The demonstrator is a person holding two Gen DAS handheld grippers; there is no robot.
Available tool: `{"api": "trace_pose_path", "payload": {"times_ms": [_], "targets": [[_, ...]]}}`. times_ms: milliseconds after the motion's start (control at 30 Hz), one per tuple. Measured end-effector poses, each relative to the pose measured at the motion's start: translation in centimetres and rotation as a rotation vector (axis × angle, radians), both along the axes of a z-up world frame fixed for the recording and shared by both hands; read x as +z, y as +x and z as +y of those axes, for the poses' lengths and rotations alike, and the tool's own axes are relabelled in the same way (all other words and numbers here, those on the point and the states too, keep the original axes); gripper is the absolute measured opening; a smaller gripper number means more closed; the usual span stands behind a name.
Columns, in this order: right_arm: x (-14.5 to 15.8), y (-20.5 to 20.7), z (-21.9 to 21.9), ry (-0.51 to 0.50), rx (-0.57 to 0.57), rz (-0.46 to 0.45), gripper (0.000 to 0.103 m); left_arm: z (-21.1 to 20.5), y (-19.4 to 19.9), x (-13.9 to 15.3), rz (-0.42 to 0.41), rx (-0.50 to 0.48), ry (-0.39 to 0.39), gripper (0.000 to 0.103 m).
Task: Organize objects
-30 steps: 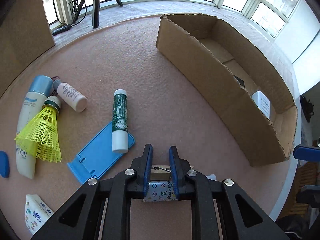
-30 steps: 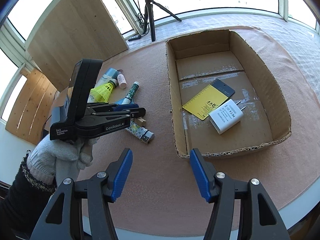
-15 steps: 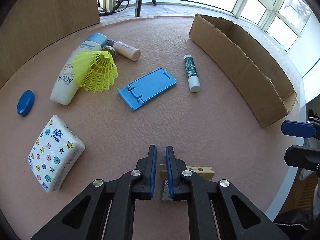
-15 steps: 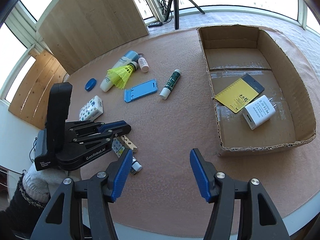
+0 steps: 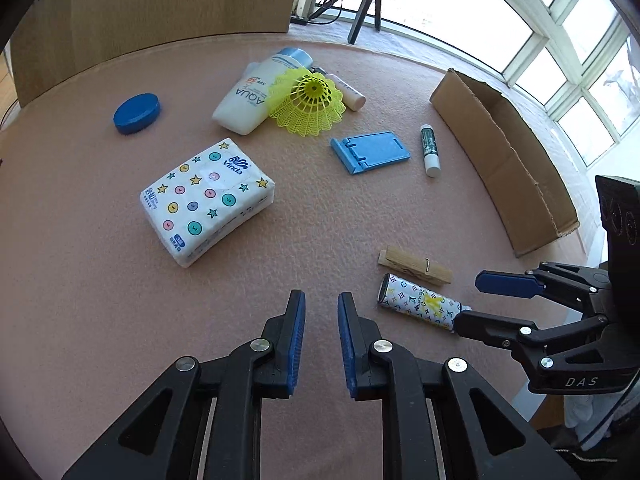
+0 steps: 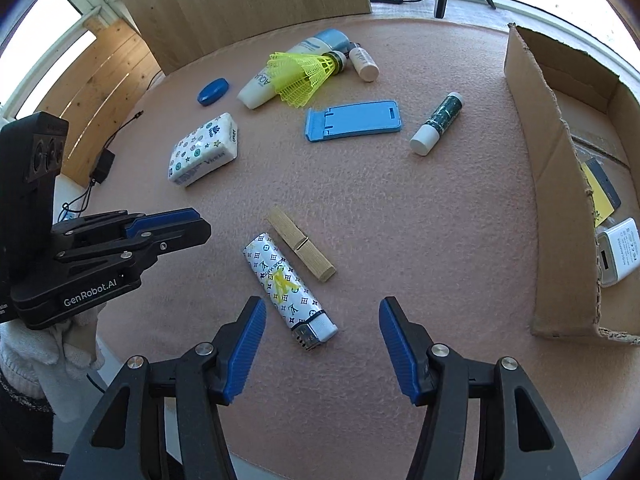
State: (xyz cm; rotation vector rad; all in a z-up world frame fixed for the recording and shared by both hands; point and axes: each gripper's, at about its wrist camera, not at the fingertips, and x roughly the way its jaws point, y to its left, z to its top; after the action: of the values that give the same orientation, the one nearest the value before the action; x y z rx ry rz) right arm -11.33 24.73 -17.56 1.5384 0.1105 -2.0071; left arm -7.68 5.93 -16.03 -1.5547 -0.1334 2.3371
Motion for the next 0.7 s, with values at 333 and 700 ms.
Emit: {"api": "trace_pose_path", "payload": {"times_ms": [333,700], "targets": [[-1.2,-0.2,-4.2,-0.006,0.09,-0.021,0.025,-2.9,2.6,0.6,0.0,0.064,0.021,0.018],[0.2,0.4,-6.3,-0.053,0.135,-0.013,0.025,-2.8,3.2,0.8,-0.036,0.105,0.092,0.035]]}}
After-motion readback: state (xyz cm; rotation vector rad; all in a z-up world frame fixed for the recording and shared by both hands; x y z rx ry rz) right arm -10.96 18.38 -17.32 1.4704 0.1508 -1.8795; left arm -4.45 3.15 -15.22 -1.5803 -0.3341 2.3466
